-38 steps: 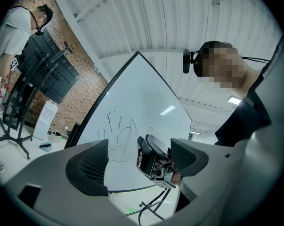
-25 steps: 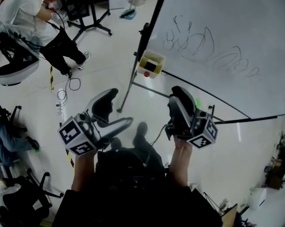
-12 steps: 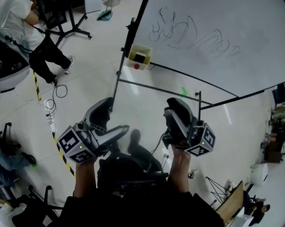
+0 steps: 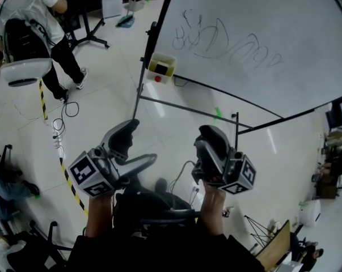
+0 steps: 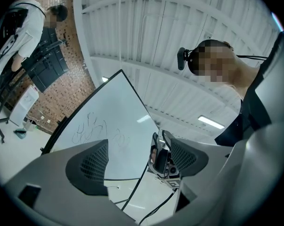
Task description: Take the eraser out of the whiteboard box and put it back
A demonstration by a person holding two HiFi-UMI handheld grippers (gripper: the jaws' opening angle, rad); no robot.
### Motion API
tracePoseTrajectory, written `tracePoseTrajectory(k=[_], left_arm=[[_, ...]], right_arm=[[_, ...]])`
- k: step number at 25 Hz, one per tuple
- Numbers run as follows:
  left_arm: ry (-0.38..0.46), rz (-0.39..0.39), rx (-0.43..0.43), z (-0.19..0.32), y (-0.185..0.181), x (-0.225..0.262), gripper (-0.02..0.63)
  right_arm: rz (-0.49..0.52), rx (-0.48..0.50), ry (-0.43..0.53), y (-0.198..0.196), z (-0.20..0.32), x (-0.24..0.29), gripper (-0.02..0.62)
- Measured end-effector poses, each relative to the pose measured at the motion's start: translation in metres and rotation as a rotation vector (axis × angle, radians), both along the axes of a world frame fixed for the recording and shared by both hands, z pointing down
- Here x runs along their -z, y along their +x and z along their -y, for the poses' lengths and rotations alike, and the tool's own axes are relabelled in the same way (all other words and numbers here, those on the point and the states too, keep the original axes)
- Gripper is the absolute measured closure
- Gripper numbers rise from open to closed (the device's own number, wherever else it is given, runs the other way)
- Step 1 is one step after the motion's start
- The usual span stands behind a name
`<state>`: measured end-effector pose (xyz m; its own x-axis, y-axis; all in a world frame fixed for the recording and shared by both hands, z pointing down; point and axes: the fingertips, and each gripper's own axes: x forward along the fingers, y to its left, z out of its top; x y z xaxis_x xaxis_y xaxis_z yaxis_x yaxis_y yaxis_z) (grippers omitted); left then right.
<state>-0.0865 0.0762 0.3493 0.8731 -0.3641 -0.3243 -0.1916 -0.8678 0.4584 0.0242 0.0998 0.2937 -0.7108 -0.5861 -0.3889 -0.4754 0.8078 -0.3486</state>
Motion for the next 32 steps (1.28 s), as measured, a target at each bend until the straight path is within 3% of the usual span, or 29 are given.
tracePoseTrajectory(k=[16,24,32], left_arm=[[0.048,0.086,0.069,-0.106,0.098,0.028,0.192],[0.031,0.146,0.087,-0.153,0.125,0.021,0.192],[0.045,0.167,0.076,-0.164,0.139,0.020,0.192]], right_arm=[[0.111,0.055,0.094,0.110,-0.105,0.023,0.466],[0.163,0.118,0.101,0.135,-0.139,0.014,0.468],[0.171,0.104,0.120,0.149,-0.149,0.011,0.468]])
